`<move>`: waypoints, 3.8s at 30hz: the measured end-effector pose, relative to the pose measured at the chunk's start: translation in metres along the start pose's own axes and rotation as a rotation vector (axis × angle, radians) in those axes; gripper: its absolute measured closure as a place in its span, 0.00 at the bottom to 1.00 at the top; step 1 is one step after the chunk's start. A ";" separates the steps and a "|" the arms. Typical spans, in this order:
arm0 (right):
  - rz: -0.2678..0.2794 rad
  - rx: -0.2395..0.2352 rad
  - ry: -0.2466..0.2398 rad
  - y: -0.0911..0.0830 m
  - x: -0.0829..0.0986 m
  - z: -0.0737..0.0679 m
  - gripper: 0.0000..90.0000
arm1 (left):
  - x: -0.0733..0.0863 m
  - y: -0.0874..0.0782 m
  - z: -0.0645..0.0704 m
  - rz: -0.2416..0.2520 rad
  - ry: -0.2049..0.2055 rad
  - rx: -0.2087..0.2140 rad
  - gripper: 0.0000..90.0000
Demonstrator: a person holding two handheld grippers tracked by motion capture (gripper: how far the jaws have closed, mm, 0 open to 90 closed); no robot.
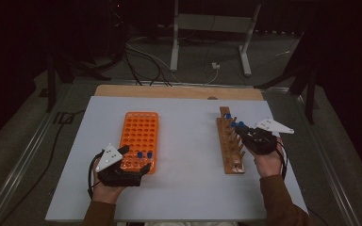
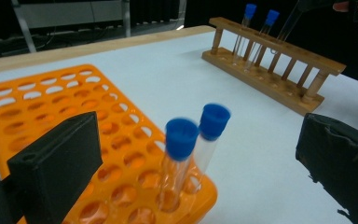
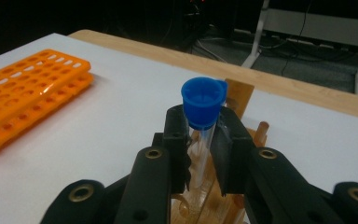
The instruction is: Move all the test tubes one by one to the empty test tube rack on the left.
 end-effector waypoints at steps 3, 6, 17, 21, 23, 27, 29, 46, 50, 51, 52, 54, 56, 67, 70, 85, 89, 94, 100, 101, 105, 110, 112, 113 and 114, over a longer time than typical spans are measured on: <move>0.017 0.000 -0.005 -0.004 -0.004 -0.002 0.86 | -0.005 0.000 0.005 -0.001 0.013 -0.008 0.01; 0.031 -0.013 0.003 -0.008 -0.007 -0.004 0.86 | -0.010 0.000 0.010 0.002 0.028 -0.010 0.01; 0.035 -0.040 -0.023 -0.010 -0.012 -0.016 0.86 | -0.031 0.009 0.030 0.029 0.040 0.001 0.01; 0.023 -0.070 -0.036 -0.006 -0.012 -0.025 0.86 | -0.035 0.014 0.040 0.033 0.035 0.017 0.02; 0.018 -0.091 -0.037 -0.003 -0.012 -0.030 0.86 | -0.037 0.017 0.045 0.035 0.039 0.028 0.02; 0.000 -0.121 -0.046 0.003 -0.011 -0.040 0.86 | -0.043 0.022 0.056 0.042 0.046 0.046 0.03; -0.008 -0.141 -0.047 0.004 -0.011 -0.044 0.86 | -0.045 0.024 0.062 0.046 0.049 0.053 0.04; -0.050 -0.299 -0.042 0.012 -0.010 -0.081 0.86 | -0.055 0.048 0.115 0.044 0.125 0.107 0.21; -0.054 -0.325 -0.047 0.013 -0.010 -0.089 0.86 | -0.055 0.056 0.124 0.034 0.126 0.098 0.29; -0.056 -0.330 -0.050 0.014 -0.010 -0.091 0.86 | -0.055 0.058 0.126 0.030 0.131 0.096 0.32; -0.058 -0.335 -0.051 0.014 -0.010 -0.093 0.86 | -0.054 0.060 0.128 0.027 0.134 0.094 0.35; -0.063 -0.344 -0.056 0.015 -0.010 -0.097 0.86 | -0.052 0.065 0.132 0.018 0.139 0.092 0.41; -0.066 -0.351 -0.058 0.016 -0.010 -0.100 0.86 | -0.051 0.068 0.134 0.010 0.136 0.099 0.46; -0.070 -0.388 -0.060 0.018 -0.010 -0.108 0.86 | -0.047 0.078 0.135 -0.020 0.140 0.106 0.73; -0.071 -0.394 -0.058 0.019 -0.010 -0.109 0.86 | -0.047 0.079 0.136 -0.021 0.143 0.111 0.77; -0.064 -0.413 -0.036 0.021 -0.010 -0.106 0.73 | -0.043 0.083 0.134 -0.035 0.146 0.114 0.87; -0.059 -0.410 -0.025 0.018 -0.012 -0.101 0.55 | -0.041 0.083 0.129 -0.042 0.117 0.099 0.87; -0.056 -0.376 -0.031 0.014 -0.013 -0.095 0.36 | -0.039 0.082 0.123 -0.049 0.110 0.090 0.87; -0.052 -0.319 -0.038 0.012 -0.011 -0.086 0.17 | -0.041 0.079 0.120 -0.042 0.095 0.094 0.87; -0.052 -0.318 -0.037 0.012 -0.011 -0.085 0.15 | -0.041 0.078 0.119 -0.041 0.091 0.096 0.87; -0.055 -0.288 -0.051 0.010 -0.008 -0.079 0.07 | -0.042 0.072 0.115 -0.039 0.082 0.105 0.87; -0.051 -0.266 -0.038 0.008 -0.005 -0.072 0.02 | -0.041 0.063 0.108 -0.040 0.073 0.119 0.87; -0.051 -0.249 -0.035 0.007 -0.004 -0.069 0.01 | -0.041 0.059 0.104 -0.038 0.068 0.123 0.87; -0.049 -0.243 -0.035 0.006 -0.004 -0.068 0.01 | -0.040 0.057 0.102 -0.037 0.064 0.128 0.87; -0.047 -0.240 -0.034 0.006 -0.004 -0.066 0.01 | -0.040 0.054 0.100 -0.036 0.064 0.136 0.87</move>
Point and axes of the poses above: each handheld gripper's, and its own axes: y roughly forward along the jaws, x roughly out of its underside, z roughly to its right, the point moved 4 cm from there along y, roughly forward along the jaws, and after that the axes turned 14 degrees about -x, right-handed, at the moved point
